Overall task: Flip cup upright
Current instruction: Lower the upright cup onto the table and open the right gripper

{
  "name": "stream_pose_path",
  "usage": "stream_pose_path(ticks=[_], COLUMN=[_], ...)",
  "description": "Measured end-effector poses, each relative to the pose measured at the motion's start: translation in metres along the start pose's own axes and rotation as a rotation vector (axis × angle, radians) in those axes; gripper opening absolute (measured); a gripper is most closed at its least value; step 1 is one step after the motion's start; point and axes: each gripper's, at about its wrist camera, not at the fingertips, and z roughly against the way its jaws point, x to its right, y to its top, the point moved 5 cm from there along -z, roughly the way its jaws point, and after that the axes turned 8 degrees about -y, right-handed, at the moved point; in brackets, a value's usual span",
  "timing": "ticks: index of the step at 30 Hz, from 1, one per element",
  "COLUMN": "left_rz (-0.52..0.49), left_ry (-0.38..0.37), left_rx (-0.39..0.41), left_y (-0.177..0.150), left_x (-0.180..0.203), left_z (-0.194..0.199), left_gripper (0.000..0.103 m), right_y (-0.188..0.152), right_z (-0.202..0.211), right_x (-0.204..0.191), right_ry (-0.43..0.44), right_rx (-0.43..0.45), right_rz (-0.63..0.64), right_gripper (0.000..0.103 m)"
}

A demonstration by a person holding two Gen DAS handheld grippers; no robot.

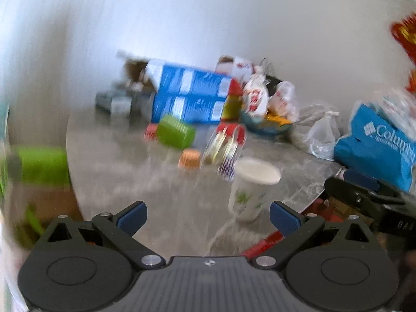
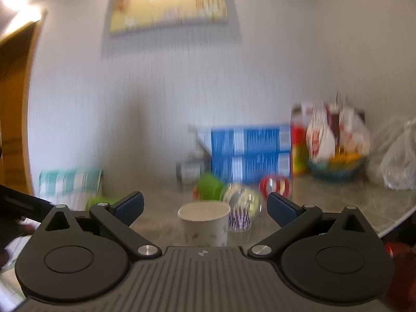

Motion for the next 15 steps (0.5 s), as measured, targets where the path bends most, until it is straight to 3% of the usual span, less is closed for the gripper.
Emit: stream_pose_path(ticks=[3, 5, 12, 15], left_rz=[-0.075, -0.088, 0.019, 0.007], left_ry=[0.055, 0.055, 0.072, 0.075], left_rx=[0.017, 0.024, -0.088, -0.084], left_y=[0.015, 0.022, 0.053, 0.063], left_x=[0.017, 0.024, 0.037, 0.040], left_z=[0.006, 0.009, 0.010, 0.011], left_gripper=[0.102, 0.102, 0.101, 0.101], right_y=[0.012, 0.017, 0.036, 0.040], right_z=[-0.002, 0.000, 0.003, 0.000], right_x=[0.004, 0.007, 0.014, 0.021], right_ry=[-0.070, -0.057, -0.047, -0.049], right_rx=[-0.143, -0.199, -0.207, -0.248], right_rz=[-0.027, -0.058, -0.038, -0.054], right_gripper=[0.102, 0.102, 0.102, 0.102])
